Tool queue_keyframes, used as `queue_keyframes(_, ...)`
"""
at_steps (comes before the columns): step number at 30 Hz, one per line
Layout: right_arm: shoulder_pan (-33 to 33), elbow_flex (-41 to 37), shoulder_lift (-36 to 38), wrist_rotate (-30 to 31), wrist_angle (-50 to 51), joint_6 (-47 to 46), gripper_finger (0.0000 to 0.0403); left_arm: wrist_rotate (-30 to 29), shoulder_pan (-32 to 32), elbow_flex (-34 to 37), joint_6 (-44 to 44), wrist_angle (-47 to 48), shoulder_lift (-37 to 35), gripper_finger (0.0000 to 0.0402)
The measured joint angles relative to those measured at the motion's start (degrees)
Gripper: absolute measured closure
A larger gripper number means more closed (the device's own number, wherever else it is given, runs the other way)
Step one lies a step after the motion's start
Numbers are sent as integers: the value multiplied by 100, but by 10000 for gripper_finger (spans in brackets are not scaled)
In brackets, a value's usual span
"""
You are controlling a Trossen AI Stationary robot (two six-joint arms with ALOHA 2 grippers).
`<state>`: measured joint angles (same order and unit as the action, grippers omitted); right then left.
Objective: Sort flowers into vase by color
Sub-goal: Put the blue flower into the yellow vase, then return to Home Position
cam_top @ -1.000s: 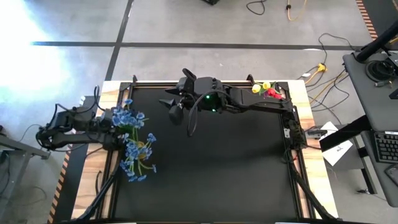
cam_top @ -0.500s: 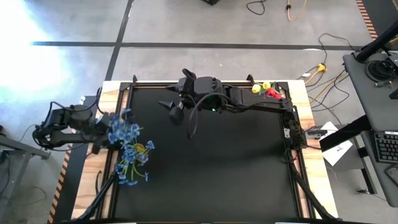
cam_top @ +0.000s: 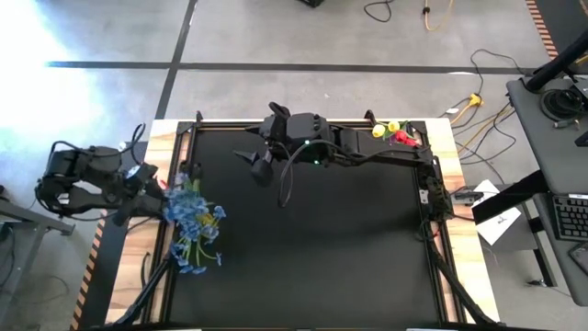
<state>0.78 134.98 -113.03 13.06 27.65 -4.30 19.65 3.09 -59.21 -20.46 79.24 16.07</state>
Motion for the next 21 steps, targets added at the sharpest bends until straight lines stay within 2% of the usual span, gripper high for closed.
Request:
queue_keyframes(6, 0, 2, 25, -35, 306, -10, 73, -236, 0, -781, 335, 515, 521, 143)
queue_keyframes(10, 13, 5, 97, -420, 468, -47, 75, -1470, -4, -1671, 603, 814, 832, 143)
queue_keyframes(13, 51, 7, 107, -680, 601, -15, 76, -2444, -2, -2008, 838, 21, 761, 146)
queue_keyframes(17, 77, -71, 103, -869, 597, 87, 77, -3078, -24, -1586, 939, -1438, 542, 168)
queue_keyframes(21, 74, -187, 96, -987, 574, 200, 88, -3984, -28, -509, 1070, -2555, 280, 209)
